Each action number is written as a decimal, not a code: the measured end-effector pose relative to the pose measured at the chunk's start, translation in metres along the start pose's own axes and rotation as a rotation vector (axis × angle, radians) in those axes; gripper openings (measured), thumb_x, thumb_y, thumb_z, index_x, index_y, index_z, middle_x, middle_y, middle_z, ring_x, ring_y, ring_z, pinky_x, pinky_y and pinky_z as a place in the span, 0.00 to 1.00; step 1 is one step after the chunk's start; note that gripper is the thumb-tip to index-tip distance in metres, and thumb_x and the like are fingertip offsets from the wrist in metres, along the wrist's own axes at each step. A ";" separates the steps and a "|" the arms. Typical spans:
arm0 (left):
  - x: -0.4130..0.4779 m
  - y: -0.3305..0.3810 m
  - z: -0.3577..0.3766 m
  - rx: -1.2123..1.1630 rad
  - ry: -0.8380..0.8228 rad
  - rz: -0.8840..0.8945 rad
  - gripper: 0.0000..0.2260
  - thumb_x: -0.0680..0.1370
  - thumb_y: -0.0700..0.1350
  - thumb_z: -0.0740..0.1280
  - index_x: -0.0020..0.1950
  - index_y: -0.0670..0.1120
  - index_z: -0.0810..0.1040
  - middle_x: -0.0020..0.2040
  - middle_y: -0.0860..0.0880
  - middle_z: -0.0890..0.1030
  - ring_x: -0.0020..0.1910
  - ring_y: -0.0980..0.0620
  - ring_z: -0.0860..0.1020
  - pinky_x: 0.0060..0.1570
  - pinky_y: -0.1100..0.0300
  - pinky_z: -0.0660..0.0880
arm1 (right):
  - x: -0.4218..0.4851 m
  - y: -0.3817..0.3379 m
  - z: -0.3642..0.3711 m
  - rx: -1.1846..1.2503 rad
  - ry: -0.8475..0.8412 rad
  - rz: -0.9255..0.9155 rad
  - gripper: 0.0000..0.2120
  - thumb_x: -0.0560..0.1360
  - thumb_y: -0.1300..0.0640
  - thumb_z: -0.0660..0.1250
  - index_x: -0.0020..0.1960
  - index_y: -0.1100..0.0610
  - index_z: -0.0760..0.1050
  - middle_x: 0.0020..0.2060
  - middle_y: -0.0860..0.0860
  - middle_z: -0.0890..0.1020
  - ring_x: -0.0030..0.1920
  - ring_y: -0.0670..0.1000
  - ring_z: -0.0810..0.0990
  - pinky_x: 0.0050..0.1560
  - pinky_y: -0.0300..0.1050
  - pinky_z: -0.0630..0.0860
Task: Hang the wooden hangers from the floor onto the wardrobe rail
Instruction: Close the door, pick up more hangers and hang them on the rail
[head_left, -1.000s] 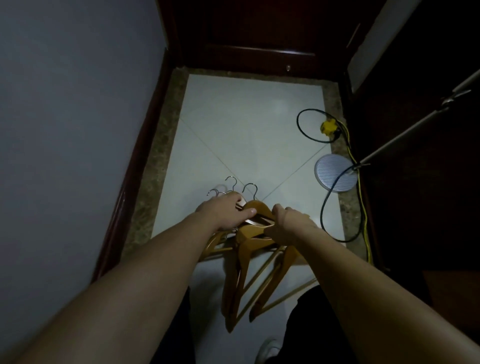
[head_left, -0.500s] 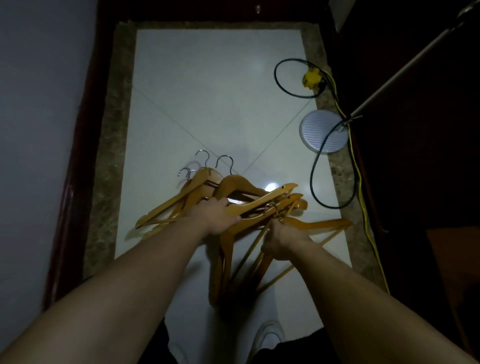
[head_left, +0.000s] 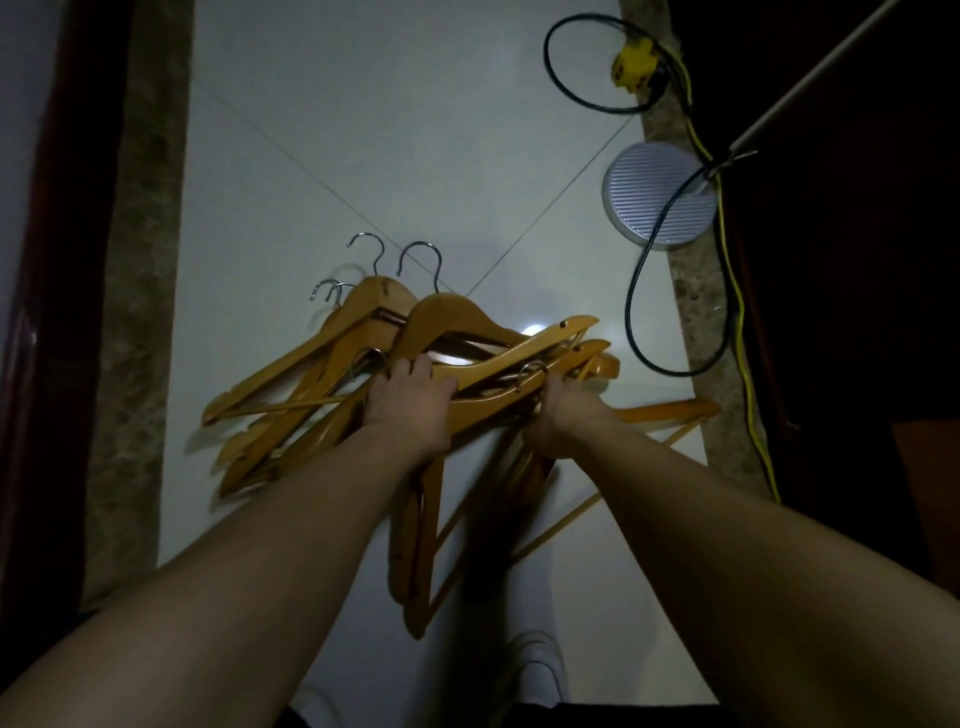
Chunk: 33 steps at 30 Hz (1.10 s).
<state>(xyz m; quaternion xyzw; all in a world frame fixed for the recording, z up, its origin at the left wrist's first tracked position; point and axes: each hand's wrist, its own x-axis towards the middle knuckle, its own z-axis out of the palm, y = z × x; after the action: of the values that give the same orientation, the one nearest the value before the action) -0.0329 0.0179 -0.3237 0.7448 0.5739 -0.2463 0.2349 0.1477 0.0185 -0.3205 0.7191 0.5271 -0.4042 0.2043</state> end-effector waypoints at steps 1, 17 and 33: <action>0.000 0.001 0.001 0.021 0.022 0.002 0.28 0.73 0.55 0.72 0.70 0.54 0.69 0.70 0.43 0.67 0.68 0.40 0.67 0.69 0.42 0.66 | 0.003 0.002 0.001 0.011 0.000 -0.005 0.31 0.74 0.56 0.70 0.74 0.52 0.61 0.69 0.57 0.71 0.66 0.61 0.74 0.64 0.61 0.75; 0.014 0.021 0.030 -0.154 0.208 0.080 0.23 0.77 0.46 0.68 0.71 0.51 0.68 0.69 0.46 0.72 0.69 0.45 0.69 0.70 0.49 0.68 | 0.021 -0.021 0.016 -0.130 0.232 -0.195 0.13 0.78 0.59 0.67 0.61 0.53 0.70 0.52 0.53 0.80 0.53 0.55 0.81 0.54 0.53 0.80; 0.019 0.019 0.018 -0.166 0.298 0.114 0.16 0.78 0.47 0.66 0.66 0.51 0.73 0.66 0.48 0.74 0.68 0.46 0.69 0.67 0.49 0.67 | 0.035 -0.026 0.015 -0.155 0.139 -0.335 0.19 0.73 0.50 0.70 0.63 0.49 0.74 0.59 0.52 0.77 0.61 0.56 0.75 0.62 0.56 0.76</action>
<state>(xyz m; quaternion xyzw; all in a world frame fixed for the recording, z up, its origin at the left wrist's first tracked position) -0.0122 0.0158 -0.3487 0.7824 0.5776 -0.0713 0.2216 0.1226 0.0378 -0.3534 0.6296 0.6819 -0.3399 0.1522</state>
